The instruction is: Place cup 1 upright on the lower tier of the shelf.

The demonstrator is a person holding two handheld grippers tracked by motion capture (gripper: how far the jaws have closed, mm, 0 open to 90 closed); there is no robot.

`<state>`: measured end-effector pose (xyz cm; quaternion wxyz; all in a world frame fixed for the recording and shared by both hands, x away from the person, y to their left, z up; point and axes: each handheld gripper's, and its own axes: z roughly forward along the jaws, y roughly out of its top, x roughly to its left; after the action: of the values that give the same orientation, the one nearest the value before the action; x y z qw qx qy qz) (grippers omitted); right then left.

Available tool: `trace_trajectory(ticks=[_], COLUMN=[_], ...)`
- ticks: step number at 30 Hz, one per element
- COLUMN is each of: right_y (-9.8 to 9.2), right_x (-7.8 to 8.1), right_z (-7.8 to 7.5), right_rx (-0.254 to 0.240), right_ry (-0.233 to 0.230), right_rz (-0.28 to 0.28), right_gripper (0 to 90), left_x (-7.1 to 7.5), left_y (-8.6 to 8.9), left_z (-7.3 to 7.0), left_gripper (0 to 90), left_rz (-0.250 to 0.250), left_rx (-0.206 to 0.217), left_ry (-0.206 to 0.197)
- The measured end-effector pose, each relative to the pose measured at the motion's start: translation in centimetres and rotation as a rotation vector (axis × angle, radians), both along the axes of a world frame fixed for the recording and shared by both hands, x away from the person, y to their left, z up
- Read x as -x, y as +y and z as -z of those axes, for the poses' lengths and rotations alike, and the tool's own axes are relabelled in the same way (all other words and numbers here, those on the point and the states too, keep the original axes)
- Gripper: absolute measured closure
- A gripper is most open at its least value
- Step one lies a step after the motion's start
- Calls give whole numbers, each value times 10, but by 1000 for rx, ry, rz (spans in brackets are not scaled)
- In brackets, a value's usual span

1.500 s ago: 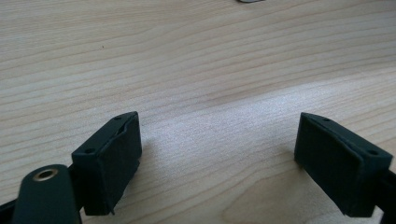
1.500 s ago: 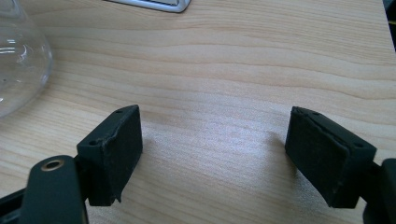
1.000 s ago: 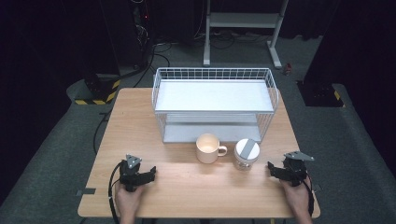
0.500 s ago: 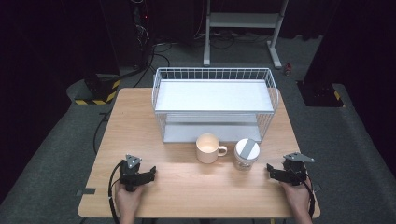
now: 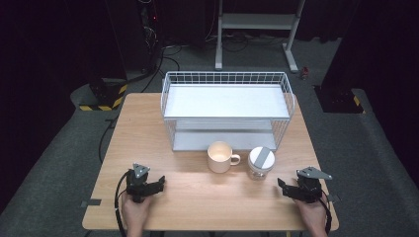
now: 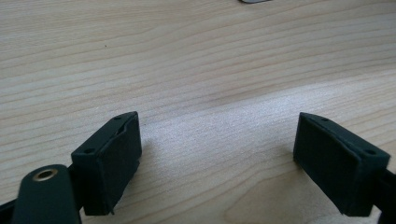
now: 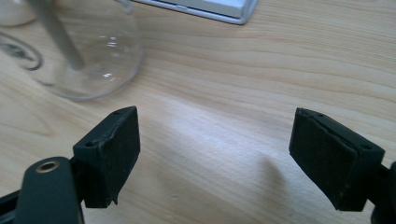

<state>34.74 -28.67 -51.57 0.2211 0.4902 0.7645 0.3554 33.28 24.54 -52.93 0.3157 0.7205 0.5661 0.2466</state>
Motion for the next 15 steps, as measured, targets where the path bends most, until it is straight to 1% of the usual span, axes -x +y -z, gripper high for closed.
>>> trace_trajectory(ticks=[3,5,6,7,8,10,12,13,15], right_y=[4,10,12,14,14,20,22,27,30], right_x=[4,8,10,10,10,12,13,13,13], right_z=[-1,-2,-2,-3,-3,-3,-4,-4,-4], right_rx=[-10,-6,-11,-10,-10,-12,-17,-15,-15], right_ry=[3,-9,-4,-7,-7,-12,-8,-13,-13], right_rz=[-9,-40,-42,-55,-55,-77,-77,-97,-106], right_gripper=[163,161,160,158,158,152,151,146,145], left_x=[0,0,0,0,0,0,0,0,0], left_y=[0,0,0,0,0,0,0,0,0], left_z=[0,0,0,0,0,0,0,0,0], left_gripper=[157,157,157,157,157,157,157,157,157], left_rz=[0,0,0,0,0,0,0,0,0], left_rx=[0,1,1,0,0,0,0,0,-1], left_ry=[0,0,0,0,0,0,0,0,0])
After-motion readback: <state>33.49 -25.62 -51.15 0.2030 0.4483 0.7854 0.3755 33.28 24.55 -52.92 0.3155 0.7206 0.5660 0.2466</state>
